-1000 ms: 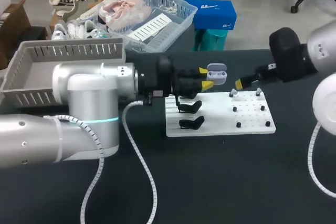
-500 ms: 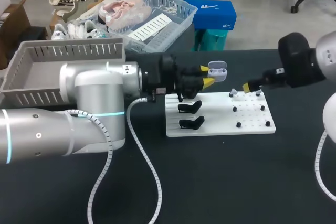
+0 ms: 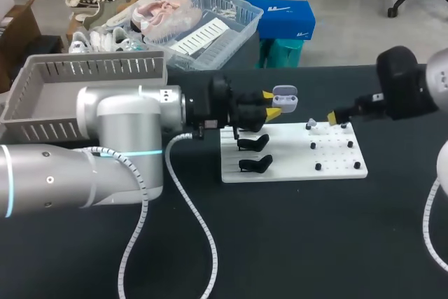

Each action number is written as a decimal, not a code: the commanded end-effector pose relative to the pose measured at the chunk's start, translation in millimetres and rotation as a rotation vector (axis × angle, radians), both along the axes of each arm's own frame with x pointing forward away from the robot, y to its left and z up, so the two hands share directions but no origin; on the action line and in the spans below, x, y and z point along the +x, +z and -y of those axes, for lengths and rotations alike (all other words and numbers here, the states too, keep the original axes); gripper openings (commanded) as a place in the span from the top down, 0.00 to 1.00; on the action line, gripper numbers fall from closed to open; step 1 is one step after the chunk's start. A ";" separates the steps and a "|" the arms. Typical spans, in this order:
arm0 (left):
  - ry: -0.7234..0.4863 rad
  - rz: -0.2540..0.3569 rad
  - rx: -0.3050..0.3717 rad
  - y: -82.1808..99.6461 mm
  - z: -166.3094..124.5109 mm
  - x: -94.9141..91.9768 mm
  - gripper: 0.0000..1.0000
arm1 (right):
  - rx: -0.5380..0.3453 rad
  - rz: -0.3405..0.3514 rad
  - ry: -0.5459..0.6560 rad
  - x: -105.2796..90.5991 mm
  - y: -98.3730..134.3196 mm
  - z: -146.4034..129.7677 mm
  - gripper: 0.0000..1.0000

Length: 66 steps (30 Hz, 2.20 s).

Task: Pick up each earbud case from the left stands, insert the matching earbuds, close the lid, and place the case in the box.

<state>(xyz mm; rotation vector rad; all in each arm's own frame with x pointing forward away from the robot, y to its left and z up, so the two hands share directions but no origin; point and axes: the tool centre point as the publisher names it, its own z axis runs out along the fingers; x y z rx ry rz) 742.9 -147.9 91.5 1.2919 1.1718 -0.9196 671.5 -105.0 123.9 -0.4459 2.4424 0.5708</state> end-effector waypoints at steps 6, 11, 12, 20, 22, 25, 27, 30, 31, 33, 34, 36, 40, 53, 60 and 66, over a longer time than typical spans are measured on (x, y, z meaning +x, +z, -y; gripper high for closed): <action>0.005 0.002 -0.002 -0.2 -0.4 -1.3 1.00 | -0.111 -0.011 -0.050 2.0 -7.7 -6.8 0.00; 0.005 0.002 -0.002 -0.2 -0.4 -1.3 1.00 | -0.220 -0.024 -0.085 5.7 -14.9 -8.4 0.00; 0.005 0.002 -0.002 -0.2 -0.4 -1.3 1.00 | -0.247 -0.025 -0.091 6.8 -16.8 -7.5 0.00; 0.005 0.002 -0.002 -0.2 -0.4 -1.3 1.00 | -0.355 -0.033 -0.060 14.0 -37.8 -0.4 0.00; 0.005 0.002 -0.002 -0.2 -0.4 -1.3 1.00 | -0.387 -0.049 -0.054 15.3 -42.3 0.8 0.00; 0.005 0.002 -0.002 -0.2 -0.4 -1.3 1.00 | -0.421 -0.064 -0.055 17.9 -48.4 5.0 0.00; 0.005 0.002 -0.002 -0.2 -0.4 -1.3 1.00 | -0.448 -0.076 -0.063 21.3 -51.9 9.9 0.00; 0.005 0.002 -0.002 -0.2 -0.4 -1.3 1.00 | -0.481 -0.080 -0.075 28.2 -55.2 17.2 0.00; 0.005 0.002 -0.002 -0.2 -0.4 -1.3 1.00 | -0.489 -0.079 -0.080 30.8 -55.9 20.4 0.00; 0.005 0.002 -0.002 -0.2 -0.4 -1.3 1.00 | -0.499 -0.079 -0.084 36.1 -57.1 26.6 0.00; 0.005 0.002 -0.002 -0.2 -0.4 -1.3 1.00 | -0.502 -0.079 -0.084 38.2 -57.7 28.2 0.00; 0.005 0.002 -0.002 -0.2 -0.4 -1.3 1.00 | -0.510 -0.076 -0.083 42.7 -58.2 31.9 0.00; 0.005 0.002 -0.002 -0.2 -0.4 -1.3 1.00 | -0.586 -0.080 -0.091 52.4 -58.6 35.4 0.00; 0.005 0.002 -0.002 -0.2 -0.4 -1.3 1.00 | -0.718 -0.058 -0.138 68.9 -60.3 25.0 0.00; 0.005 0.002 -0.002 -0.2 -0.4 -1.3 1.00 | -0.730 -0.066 -0.166 64.2 -65.7 30.0 0.00; 0.005 0.002 -0.002 -0.2 -0.4 -1.3 1.00 | -0.736 -0.083 -0.186 63.1 -69.7 34.1 0.00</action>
